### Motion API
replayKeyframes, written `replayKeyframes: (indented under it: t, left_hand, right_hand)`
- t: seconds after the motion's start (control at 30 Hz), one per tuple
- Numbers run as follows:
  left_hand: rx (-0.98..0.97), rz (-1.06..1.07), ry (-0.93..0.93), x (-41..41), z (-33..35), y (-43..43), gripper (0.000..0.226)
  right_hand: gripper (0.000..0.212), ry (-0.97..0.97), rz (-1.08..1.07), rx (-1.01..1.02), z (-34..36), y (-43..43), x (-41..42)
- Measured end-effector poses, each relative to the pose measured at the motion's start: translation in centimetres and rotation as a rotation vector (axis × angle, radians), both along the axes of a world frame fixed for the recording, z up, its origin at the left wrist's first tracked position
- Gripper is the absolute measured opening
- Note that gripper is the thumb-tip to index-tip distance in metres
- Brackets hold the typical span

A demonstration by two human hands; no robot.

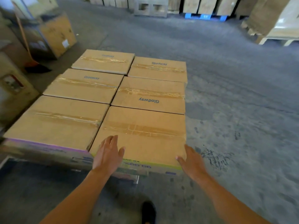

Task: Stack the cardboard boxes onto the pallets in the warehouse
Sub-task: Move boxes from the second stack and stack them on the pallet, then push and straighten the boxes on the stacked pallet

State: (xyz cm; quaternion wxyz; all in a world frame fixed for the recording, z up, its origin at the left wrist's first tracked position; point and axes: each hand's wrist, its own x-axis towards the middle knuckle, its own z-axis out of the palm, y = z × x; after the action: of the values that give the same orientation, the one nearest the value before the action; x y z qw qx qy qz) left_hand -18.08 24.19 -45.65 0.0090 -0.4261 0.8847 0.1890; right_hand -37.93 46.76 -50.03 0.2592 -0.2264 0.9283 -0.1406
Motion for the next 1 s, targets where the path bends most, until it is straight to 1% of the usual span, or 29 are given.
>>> replayKeyframes:
  t: [0.17, 0.3, 0.43, 0.57, 0.7, 0.77, 0.8, 0.83, 0.87, 0.9, 0.93, 1.0]
  left_hand:
    - [-0.124, -0.062, 0.108, 1.5, 3.9, 5.1, 0.05]
    - [-0.186, -0.087, 0.203, 3.8, 7.0, 10.1, 0.048]
    - [-0.261, -0.107, 0.23, 4.5, 10.6, 13.4, 0.046]
    - [-0.356, -0.101, 0.29, 3.3, 13.5, 15.4, 0.04]
    - [-0.414, -0.081, 0.347, -0.9, 15.6, 17.8, 0.041]
    - [-0.419, -0.053, 0.374, -4.4, 16.1, 19.0, 0.048]
    - [-0.404, -0.044, 0.394, -6.4, 16.1, 19.6, 0.054]
    - [-0.39, -0.034, 0.402, -8.5, 15.9, 20.3, 0.057]
    - [-0.377, -0.013, 0.393, -10.5, 16.0, 21.2, 0.054]
    - [-0.361, 0.011, 0.373, -12.5, 16.1, 22.2, 0.049]
    - [-0.346, 0.03, 0.349, -14.4, 16.2, 23.3, 0.046]
    - [-0.317, 0.079, 0.331, -17.8, 16.6, 25.4, 0.046]
  right_hand:
    - [0.059, 0.167, 0.086, -0.101, 5.0, 3.4, 2.1]
    - [0.055, 0.254, 0.148, -0.12, 9.1, 6.7, 3.9]
    - [0.052, 0.314, 0.165, -0.211, 12.8, 8.8, 4.3]
    - [0.048, 0.358, 0.198, -0.276, 15.7, 9.9, 2.8]
    - [0.047, 0.407, 0.199, -0.374, 18.2, 11.6, -1.7]
    - [0.046, 0.442, 0.208, -0.392, 19.2, 12.6, -5.0]
    - [0.051, 0.449, 0.216, -0.395, 19.7, 13.2, -6.8]
    - [0.062, 0.448, 0.226, -0.4, 20.1, 13.8, -8.7]
    - [0.075, 0.446, 0.24, -0.412, 20.1, 14.5, -10.8]
    - [0.081, 0.438, 0.247, -0.418, 20.2, 15.2, -13.1]
    - [0.079, 0.444, 0.26, -0.415, 20.1, 16.0, -15.4]
    - [0.062, 0.454, 0.305, -0.36, 20.2, 17.3, -19.5]
